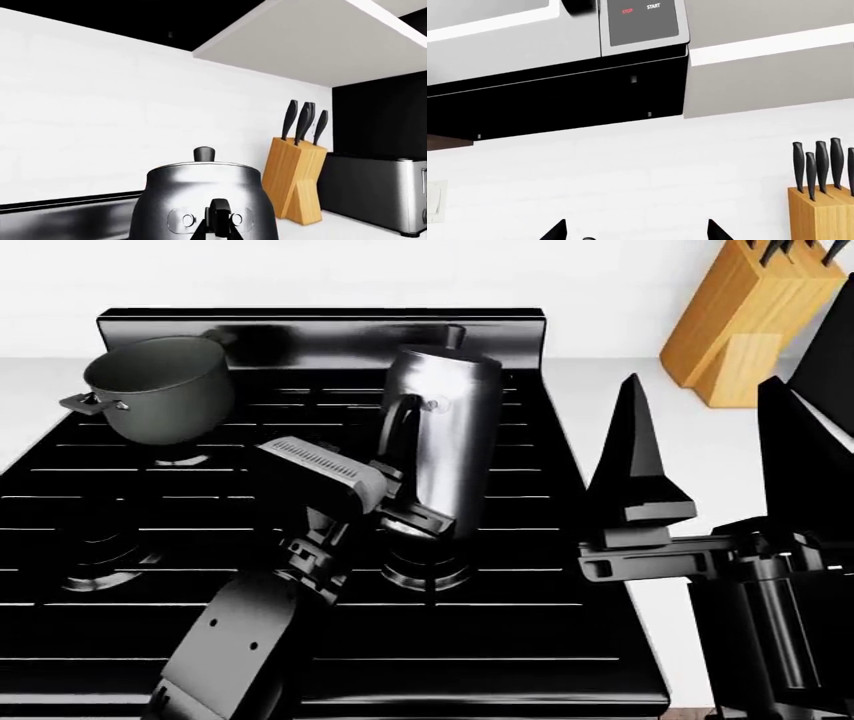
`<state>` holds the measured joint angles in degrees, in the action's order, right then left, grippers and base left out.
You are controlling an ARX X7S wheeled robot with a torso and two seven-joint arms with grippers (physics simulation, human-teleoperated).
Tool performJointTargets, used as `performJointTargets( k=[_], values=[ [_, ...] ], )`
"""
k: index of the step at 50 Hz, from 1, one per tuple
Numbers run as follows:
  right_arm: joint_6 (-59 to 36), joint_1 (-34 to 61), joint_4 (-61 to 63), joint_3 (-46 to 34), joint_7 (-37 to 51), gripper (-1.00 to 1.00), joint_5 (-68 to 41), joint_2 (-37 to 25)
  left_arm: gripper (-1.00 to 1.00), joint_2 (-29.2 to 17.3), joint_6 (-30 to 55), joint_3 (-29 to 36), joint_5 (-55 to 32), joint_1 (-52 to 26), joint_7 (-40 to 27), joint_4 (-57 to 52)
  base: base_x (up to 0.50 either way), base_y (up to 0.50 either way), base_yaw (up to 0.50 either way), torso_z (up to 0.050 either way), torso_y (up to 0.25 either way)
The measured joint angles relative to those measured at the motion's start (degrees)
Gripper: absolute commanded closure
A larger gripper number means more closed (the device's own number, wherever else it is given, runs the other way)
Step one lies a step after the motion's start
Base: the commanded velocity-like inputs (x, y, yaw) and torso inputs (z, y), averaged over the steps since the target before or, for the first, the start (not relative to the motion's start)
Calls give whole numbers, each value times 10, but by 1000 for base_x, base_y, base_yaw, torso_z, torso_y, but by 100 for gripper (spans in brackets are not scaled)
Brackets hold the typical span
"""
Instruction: Pick the kettle from the counter and place it on a stove burner. Then turn the burner on.
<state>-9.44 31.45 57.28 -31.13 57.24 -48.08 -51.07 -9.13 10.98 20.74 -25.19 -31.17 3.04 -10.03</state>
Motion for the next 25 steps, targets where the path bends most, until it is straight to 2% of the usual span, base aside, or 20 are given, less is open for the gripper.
performJointTargets(
  k=[11, 25],
  values=[
    [1, 2, 0, -4, 1, -100, 1, -1, 100, -10, -9, 4, 1, 19, -3, -16, 0, 0, 0, 0, 0],
    [1, 6, 4, -10, 5, -100, 2, -3, 100, -54, -19, 27, 27, 98, -10, -55, 0, 0, 0, 0, 0]
  ],
)
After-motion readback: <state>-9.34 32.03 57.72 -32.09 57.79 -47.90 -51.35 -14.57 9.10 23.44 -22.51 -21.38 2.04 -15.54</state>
